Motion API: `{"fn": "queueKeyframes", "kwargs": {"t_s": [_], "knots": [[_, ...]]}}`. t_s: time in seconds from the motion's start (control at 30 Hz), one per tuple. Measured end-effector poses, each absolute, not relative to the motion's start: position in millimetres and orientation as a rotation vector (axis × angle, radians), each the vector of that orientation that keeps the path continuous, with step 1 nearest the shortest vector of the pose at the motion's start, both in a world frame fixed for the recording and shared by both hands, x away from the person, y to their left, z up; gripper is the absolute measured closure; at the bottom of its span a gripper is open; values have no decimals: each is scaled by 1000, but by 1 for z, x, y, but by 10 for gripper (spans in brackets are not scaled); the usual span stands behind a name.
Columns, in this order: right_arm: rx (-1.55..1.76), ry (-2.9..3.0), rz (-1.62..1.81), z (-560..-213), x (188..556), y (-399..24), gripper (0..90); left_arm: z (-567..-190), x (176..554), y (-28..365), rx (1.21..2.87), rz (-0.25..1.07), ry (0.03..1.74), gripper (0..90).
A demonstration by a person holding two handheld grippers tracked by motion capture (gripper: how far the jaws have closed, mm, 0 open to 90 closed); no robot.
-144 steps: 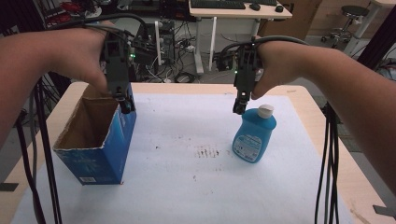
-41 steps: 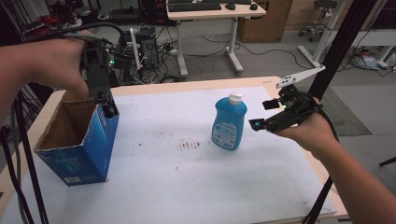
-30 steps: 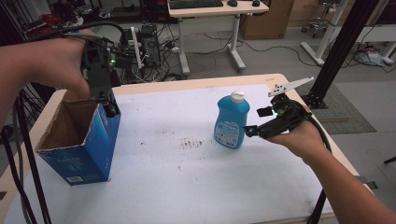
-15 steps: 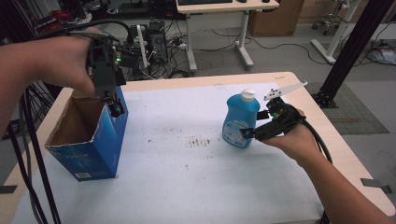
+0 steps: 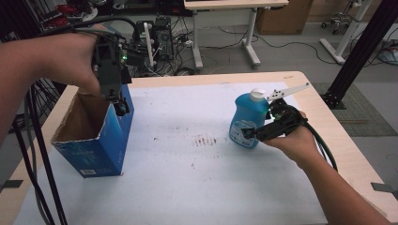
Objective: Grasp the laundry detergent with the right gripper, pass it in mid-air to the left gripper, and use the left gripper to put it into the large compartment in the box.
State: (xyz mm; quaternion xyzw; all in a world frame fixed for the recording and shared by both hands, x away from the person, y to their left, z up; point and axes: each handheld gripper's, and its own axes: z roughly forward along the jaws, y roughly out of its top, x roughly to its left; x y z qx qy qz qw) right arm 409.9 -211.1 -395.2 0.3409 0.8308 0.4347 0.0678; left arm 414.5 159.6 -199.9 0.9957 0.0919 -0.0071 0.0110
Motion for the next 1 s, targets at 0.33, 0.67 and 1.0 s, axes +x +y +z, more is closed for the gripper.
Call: {"fn": "queueKeyframes", "kwargs": {"t_s": [0.33, 0.67, 1.0], "knots": [[1033, 2457, 1330, -398, 412, -208, 58, -201, 415, 163, 3103, -25, 293, 16], [1023, 2428, 1347, -400, 413, -206, 123, -202, 416, 164, 3103, -31, 292, 16], [1023, 2408, 1363, -403, 414, -206, 167, -202, 416, 166, 3102, -33, 304, 16]]}}
